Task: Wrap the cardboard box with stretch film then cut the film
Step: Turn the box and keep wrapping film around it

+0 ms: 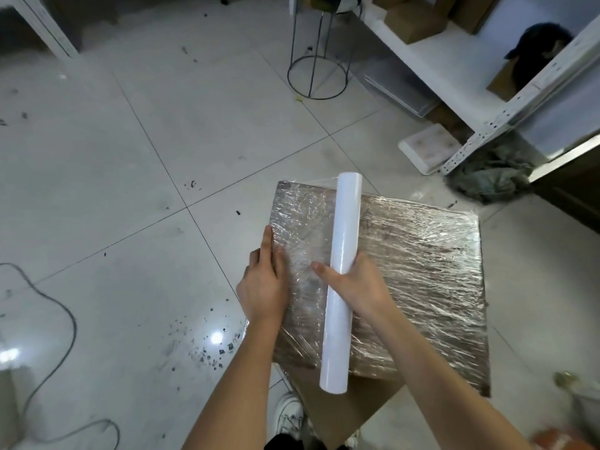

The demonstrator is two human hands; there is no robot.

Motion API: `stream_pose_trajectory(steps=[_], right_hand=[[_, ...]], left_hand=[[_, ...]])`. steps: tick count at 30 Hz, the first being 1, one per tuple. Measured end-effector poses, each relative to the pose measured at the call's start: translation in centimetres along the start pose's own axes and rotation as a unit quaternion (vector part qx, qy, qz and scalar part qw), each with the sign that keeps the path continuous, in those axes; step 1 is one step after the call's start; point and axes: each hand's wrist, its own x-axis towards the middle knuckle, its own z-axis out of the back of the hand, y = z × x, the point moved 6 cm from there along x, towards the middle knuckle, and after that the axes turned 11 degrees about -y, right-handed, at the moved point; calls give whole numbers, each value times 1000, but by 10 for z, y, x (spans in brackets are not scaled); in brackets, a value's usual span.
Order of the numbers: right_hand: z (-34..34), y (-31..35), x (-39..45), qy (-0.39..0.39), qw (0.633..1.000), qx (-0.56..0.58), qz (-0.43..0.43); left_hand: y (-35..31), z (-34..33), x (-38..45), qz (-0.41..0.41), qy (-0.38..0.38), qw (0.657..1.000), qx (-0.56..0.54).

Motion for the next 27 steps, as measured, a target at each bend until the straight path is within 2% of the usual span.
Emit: stream_pose_trajectory(steps=[3, 6, 10, 12, 14, 17, 19, 22, 25, 27], right_hand=[[-1, -8, -5, 36, 995, 85, -45], [-5, -20, -12, 81, 973, 186, -113], [0, -22, -11, 96, 969, 205, -98], [7, -20, -7, 71, 982, 164, -59], [17, -21, -1, 6, 996, 81, -26], [28, -28, 0, -73, 996, -31, -33], [30, -36, 0, -92, 993, -55, -45], [27, -41, -5, -61, 993, 65, -73], [26, -39, -13, 1, 975, 198, -97], [30, -39, -13, 14, 969, 227, -94]], left_hand=[[2, 0, 1, 24, 2, 1000, -8], [6, -3, 4, 46, 7, 999, 0], [7, -3, 4, 37, 0, 999, -9], [6, -2, 4, 35, -4, 999, -14], [6, -2, 4, 39, -5, 999, -17], [8, -2, 4, 50, -4, 999, -17], [8, -3, 4, 47, -4, 999, -16], [8, -2, 4, 41, -7, 999, -12], [8, -3, 5, 37, -12, 999, -7], [9, -4, 5, 36, -14, 999, -5]])
